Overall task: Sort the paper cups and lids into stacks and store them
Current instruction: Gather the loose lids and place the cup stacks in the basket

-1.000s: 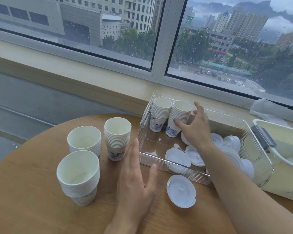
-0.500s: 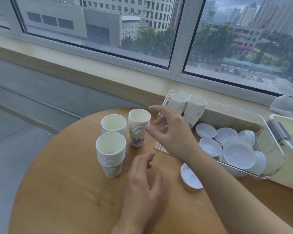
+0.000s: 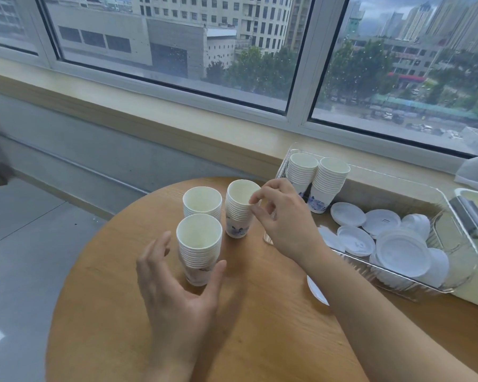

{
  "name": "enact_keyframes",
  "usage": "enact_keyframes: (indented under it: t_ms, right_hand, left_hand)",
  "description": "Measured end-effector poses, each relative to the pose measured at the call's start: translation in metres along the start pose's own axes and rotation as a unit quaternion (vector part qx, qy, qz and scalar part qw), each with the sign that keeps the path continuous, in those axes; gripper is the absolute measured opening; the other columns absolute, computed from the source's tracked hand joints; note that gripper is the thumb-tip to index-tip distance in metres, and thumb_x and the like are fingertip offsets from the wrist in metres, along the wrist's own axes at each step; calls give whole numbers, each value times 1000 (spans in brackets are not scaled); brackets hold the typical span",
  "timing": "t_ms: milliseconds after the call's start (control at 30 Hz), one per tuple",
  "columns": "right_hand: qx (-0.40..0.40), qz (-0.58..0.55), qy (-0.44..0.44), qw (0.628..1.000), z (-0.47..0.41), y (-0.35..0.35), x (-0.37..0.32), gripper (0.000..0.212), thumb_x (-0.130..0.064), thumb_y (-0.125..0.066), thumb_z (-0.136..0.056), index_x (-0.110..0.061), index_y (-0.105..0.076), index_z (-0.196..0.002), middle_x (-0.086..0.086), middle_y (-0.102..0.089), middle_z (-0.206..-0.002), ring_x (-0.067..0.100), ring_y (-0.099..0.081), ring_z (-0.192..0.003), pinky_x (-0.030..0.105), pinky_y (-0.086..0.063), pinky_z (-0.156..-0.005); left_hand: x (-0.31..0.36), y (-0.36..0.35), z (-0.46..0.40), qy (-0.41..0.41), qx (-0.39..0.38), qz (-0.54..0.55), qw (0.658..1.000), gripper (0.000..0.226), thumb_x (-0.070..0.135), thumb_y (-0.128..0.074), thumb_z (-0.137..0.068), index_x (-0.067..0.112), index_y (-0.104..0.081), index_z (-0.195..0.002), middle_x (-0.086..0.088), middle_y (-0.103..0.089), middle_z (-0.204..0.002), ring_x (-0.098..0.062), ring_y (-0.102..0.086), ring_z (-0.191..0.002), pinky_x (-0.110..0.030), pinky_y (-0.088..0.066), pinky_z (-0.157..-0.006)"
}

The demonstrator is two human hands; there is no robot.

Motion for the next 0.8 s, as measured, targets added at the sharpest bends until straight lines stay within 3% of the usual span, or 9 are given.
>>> enact_keyframes:
  t_ms: [133, 233, 500, 633, 733, 800]
  right_hand:
    - [-13, 13, 12, 1000, 2, 3, -2, 2, -28, -69, -100, -29, -71, -100, -14, -52, -118, 5, -61, -83, 33, -52, -82]
    - [-24, 6, 23, 999, 8, 12, -3, 2, -28, -69, -100, -28, -70, -99, -14, -53, -118, 5, -61, -88, 34, -52, -85]
    - [-77, -2, 26, 997, 34, 28, -4, 5, -27, -70, -100, -31, -69, -98, -16, -53, -123, 3, -60, -99, 23, -46, -81]
    - [-109, -33, 20, 993, 46, 31, -5, 7, -27, -69, -100, -33, -69, -98, -18, -51, -130, 6, -55, -114, 25, -49, -85]
    - [-111, -75, 16, 991, 54, 32, -5, 8, -25, -70, -99, -33, -70, -97, -20, -51, -131, 7, -52, -122, 20, -46, -88]
    - [-101, -103, 9, 990, 59, 32, -4, 13, -30, -73, -97, -34, -67, -107, -21, -52, -134, 7, -52, -126, 18, -46, -91]
  left_hand:
    - [-16, -15, 0, 105, -59, 62, 991, 99, 46, -89, -73, 29, -35, -153, 19, -44, -136, -16, -52, -132, -55, -51, -106]
    - [-24, -22, 3, 145, -85, 72, 983, 92, 42, -90, -75, 37, -37, -150, 13, -53, -143, -22, -61, -127, -53, -53, -104]
    - [-14, -22, 3, 132, -102, 58, 984, 79, 34, -88, -79, 36, -43, -144, 11, -62, -133, -21, -65, -114, -46, -55, -96]
    - [-9, -22, 5, 120, -109, 68, 984, 75, 35, -89, -78, 40, -45, -140, 13, -64, -127, -16, -67, -108, -42, -56, -92]
    - [-8, -22, 6, 118, -121, 74, 983, 74, 34, -88, -78, 43, -46, -138, 18, -63, -126, -12, -66, -108, -40, -57, -92]
    - [-9, -22, 6, 115, -126, 73, 983, 75, 34, -88, -78, 42, -46, -139, 19, -63, -126, -12, -66, -108, -41, -57, -91]
Point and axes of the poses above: each hand's wrist, its own z-axis away from the middle knuckle, its own y-axis out of the back of the hand, x = y × z, the point moved 6 cm from there along -z, towards the middle knuckle
